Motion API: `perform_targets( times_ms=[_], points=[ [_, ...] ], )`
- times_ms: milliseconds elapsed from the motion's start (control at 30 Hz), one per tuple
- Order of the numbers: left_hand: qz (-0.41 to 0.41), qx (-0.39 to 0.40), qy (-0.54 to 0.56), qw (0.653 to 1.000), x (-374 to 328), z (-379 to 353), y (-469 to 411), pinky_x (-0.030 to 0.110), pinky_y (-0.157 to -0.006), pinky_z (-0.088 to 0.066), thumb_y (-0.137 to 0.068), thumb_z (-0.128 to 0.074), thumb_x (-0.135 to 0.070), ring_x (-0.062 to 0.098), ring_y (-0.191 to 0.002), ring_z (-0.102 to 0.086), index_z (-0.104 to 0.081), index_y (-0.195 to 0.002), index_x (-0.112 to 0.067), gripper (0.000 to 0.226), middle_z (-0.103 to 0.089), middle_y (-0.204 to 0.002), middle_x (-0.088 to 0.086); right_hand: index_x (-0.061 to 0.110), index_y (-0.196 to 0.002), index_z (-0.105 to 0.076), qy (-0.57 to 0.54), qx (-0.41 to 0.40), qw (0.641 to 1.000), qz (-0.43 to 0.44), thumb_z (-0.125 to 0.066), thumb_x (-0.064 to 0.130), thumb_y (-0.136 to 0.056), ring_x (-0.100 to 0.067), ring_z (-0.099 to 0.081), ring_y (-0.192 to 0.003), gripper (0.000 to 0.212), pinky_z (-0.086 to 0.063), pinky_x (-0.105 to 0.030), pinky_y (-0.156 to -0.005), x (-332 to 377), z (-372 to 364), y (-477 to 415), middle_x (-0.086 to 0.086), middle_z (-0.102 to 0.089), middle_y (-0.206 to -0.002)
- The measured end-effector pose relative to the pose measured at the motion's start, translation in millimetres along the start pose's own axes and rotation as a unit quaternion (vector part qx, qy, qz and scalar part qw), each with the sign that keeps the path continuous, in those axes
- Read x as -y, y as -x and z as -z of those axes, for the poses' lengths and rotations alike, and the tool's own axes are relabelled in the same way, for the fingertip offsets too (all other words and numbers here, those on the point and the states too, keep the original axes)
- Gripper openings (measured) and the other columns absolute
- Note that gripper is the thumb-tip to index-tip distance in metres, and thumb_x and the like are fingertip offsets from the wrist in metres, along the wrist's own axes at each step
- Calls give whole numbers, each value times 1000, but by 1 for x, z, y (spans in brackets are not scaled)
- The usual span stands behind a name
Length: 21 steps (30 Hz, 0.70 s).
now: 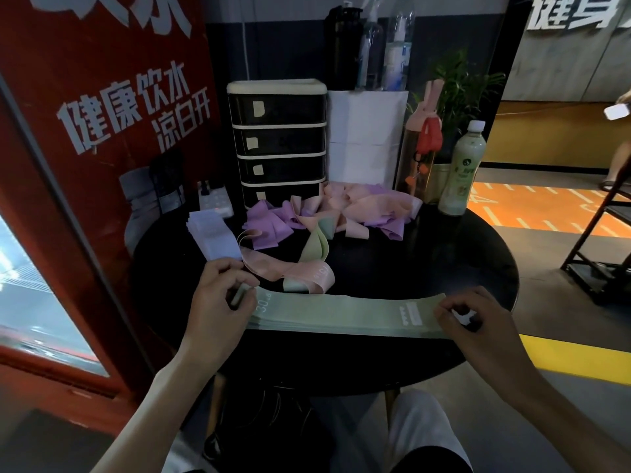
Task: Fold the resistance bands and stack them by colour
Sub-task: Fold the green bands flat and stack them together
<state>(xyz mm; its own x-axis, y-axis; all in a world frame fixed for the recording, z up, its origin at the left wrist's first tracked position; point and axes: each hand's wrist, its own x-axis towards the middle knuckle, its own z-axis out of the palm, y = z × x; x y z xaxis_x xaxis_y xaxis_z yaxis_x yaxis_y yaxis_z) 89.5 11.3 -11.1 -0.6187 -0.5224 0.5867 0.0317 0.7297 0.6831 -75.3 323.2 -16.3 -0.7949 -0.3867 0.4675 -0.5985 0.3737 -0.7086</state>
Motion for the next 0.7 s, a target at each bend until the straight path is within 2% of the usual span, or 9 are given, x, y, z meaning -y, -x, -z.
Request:
perform_targets(
  times_ms=[100,200,267,367,600,700],
  points=[
    [-20,5,-27,999,2,0,1,6,-93,-34,-83,-67,6,-6,-107,-48,-64,-82,-31,38,-50,-111,-10,22,-79,-64,5,3,1000,2,-68,3,-84,-9,-54,-88,20,-38,-7,-69,2,1,0,4,-55,-89],
    [-87,-11,-128,988,-4,-1,3,28,-97,-31,-84,-59,-16,9,-110,-51,-70,-87,-23,14,-59,-113,-10,26,-83,-65,3,10,1000,-3,-68,4,-85,-6,-55,-90,22,-39,-6,-70,3,2,-2,5,-55,-92],
    [-167,-1,-185,969,-14,-4,7,30,-95,-29,-84,-54,-24,13,-107,-56,-72,-87,-21,19,-65,-108,-8,27,-84,-65,10,17,1000,-5,-68,5,-85,-2,-55,-90,21,-39,-5,-70,3,2,-3,6,-55,-95],
    [-239,46,-187,952,-23,-10,14,29,-92,-31,-86,-54,-26,8,-100,-59,-75,-91,-22,22,-69,-103,-10,25,-83,-66,26,20,999,3,-68,6,-86,3,-53,-91,19,-36,-2,-71,7,5,-7,8,-53,-96],
    [-214,99,-194,952,-12,-14,13,28,-87,-32,-88,-55,-35,6,-92,-60,-75,-89,-27,21,-66,-99,-16,27,-82,-65,27,58,997,49,-65,15,-88,-2,-56,-82,13,-40,-8,-70,47,-4,-63,5,-57,-90],
    [-206,102,-194,954,-12,-14,14,28,-87,-31,-88,-55,-37,5,-92,-59,-74,-90,-29,21,-65,-99,-18,18,-91,-68,6,108,993,39,-60,19,-93,-10,-60,-76,8,-46,-23,-68,69,-31,-97,4,-64,-85]
  ],
)
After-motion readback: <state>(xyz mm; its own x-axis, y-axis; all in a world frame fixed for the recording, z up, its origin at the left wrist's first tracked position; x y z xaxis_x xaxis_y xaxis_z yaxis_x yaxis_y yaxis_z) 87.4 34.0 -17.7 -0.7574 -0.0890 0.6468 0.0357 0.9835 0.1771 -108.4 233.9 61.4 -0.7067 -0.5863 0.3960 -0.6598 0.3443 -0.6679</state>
